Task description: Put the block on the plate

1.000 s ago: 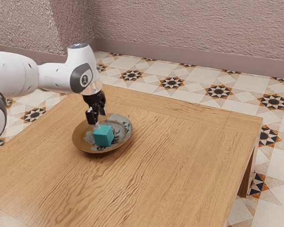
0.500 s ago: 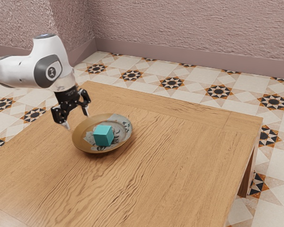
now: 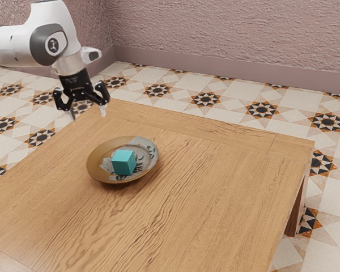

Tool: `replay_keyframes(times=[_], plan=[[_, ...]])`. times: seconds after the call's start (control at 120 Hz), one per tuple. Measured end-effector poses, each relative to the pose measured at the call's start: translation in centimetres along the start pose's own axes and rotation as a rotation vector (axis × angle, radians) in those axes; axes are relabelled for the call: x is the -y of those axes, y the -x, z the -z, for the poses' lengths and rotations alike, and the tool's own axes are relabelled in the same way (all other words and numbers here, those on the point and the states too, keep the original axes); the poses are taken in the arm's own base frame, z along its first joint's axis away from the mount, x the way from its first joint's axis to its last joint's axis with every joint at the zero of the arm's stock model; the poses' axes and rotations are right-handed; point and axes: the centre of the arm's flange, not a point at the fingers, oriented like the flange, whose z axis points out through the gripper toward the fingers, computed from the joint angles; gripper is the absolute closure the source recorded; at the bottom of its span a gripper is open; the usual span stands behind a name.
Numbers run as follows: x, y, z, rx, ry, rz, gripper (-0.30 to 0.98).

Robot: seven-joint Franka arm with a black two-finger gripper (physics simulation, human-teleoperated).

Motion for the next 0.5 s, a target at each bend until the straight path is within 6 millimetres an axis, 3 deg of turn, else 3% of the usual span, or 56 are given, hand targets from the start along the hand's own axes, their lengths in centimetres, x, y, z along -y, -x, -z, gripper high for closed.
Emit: replay_keyframes(times=[0.183, 0.5], plan=[[0.0, -0.2, 3.5, -0.019, -0.010, -0.199, 0.00], [1.6, -0.3, 4.4, -0.007, -0.072, -0.413, 0.00]])
